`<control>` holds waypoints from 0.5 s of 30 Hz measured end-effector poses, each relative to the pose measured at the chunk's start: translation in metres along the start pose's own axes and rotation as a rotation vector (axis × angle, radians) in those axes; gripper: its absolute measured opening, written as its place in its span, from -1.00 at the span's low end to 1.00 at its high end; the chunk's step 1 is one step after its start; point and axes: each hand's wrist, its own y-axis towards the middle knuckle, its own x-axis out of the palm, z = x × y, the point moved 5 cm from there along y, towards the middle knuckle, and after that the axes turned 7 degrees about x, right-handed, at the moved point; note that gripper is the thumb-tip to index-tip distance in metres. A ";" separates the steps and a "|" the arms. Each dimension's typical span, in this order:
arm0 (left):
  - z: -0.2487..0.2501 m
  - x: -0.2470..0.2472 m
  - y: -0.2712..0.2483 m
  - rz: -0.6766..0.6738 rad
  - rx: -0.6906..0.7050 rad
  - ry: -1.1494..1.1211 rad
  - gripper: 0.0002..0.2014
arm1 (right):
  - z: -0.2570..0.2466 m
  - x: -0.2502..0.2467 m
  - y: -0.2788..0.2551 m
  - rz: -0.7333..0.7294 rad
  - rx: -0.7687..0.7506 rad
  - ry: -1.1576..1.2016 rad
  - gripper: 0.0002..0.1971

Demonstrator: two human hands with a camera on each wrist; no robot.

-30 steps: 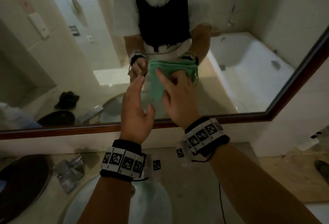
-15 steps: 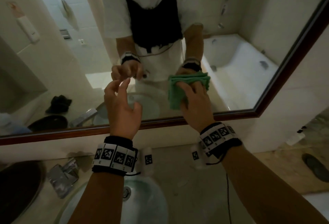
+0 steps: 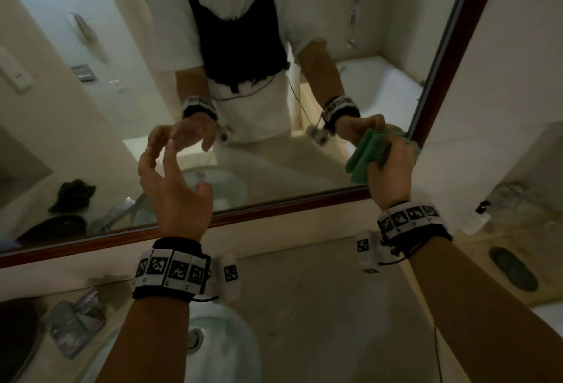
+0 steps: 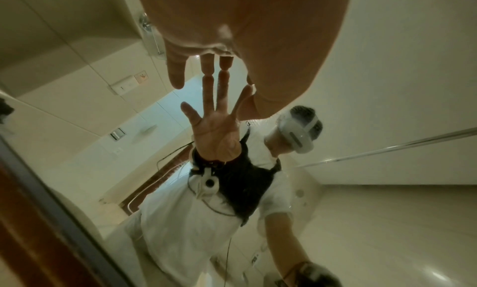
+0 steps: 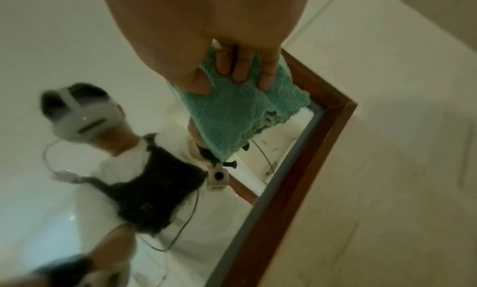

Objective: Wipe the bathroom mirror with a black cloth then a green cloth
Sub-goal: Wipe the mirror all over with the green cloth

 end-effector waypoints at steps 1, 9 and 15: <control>0.000 -0.001 0.000 0.001 0.002 0.003 -0.20 | -0.011 -0.001 -0.006 0.001 -0.021 0.026 -0.64; 0.006 -0.014 0.004 -0.005 0.067 0.037 -0.31 | -0.129 0.023 -0.042 -0.055 -0.433 -0.055 -0.57; 0.013 -0.034 0.011 0.025 0.231 -0.027 -0.41 | -0.223 0.061 -0.092 -0.183 -0.709 -0.040 -0.41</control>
